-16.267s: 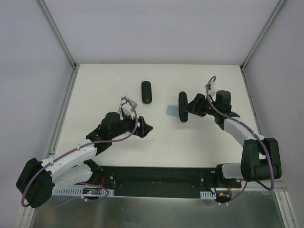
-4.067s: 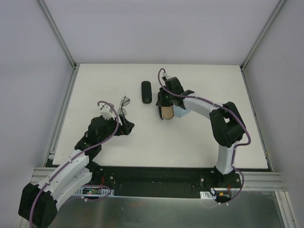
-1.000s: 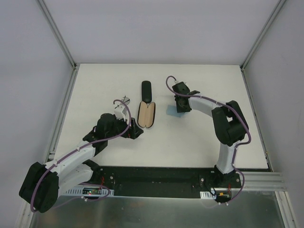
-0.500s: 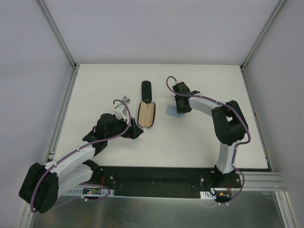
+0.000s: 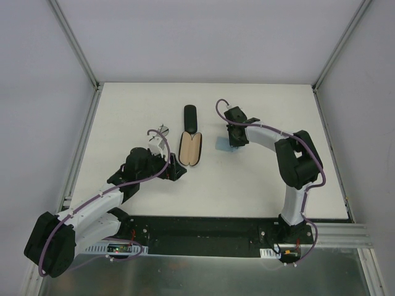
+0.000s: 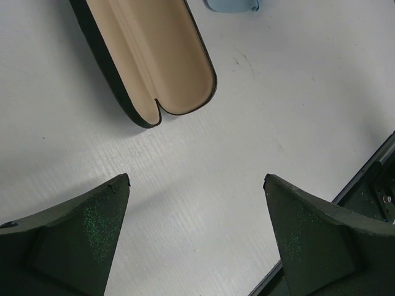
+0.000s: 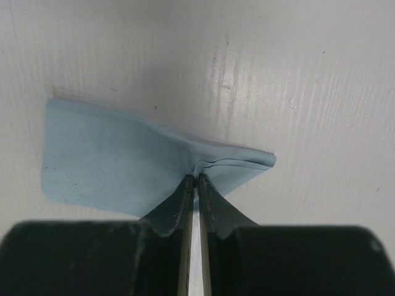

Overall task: Organize the sunglasses
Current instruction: Move the folded cleaning cloth to the center of the board, then smooth out the folded cleaning cloth at the center of the board.

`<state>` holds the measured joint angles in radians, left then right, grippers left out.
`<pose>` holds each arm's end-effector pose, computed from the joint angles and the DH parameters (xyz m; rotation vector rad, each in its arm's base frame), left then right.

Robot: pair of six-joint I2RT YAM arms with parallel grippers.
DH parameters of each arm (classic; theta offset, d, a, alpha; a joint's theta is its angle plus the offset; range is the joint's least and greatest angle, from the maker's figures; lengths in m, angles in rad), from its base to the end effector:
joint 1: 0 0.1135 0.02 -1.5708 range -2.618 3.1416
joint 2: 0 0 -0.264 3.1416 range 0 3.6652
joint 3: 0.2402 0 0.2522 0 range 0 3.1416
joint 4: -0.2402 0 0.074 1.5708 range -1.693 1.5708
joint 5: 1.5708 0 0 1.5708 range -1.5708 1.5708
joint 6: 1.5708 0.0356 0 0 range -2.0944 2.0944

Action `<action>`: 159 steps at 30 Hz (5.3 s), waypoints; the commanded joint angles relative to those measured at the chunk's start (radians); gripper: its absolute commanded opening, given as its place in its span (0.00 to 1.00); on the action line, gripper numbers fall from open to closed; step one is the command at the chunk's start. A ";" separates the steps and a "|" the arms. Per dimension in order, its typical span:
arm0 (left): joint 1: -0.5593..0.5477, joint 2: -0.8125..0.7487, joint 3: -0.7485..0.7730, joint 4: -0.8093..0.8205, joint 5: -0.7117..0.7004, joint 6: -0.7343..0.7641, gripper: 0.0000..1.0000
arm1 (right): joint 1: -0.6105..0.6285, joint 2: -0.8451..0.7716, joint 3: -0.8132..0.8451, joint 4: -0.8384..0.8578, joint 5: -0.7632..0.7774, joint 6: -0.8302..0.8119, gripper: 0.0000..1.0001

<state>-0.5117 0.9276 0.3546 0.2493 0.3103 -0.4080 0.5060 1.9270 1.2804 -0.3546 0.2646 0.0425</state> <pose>0.1711 -0.1085 0.2080 0.3240 1.9590 -0.9064 0.3563 0.1868 0.1700 -0.4837 2.4774 -0.1231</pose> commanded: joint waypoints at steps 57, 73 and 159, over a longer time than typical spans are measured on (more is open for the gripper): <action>-0.197 1.373 1.443 -0.519 -0.088 0.120 0.47 | -0.067 -0.999 -0.813 0.261 0.050 0.100 0.27; -0.197 1.297 1.319 -0.516 -0.091 0.097 0.00 | -0.077 -0.965 -0.806 0.267 0.016 0.100 0.28; -0.192 1.128 1.072 -0.375 -0.217 0.089 0.00 | -0.066 -0.412 -0.481 0.376 -0.218 0.145 0.01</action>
<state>-0.7063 2.0922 1.4425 -0.1093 0.1181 -0.3237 0.4427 1.4635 0.7586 -0.0292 0.1043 0.1913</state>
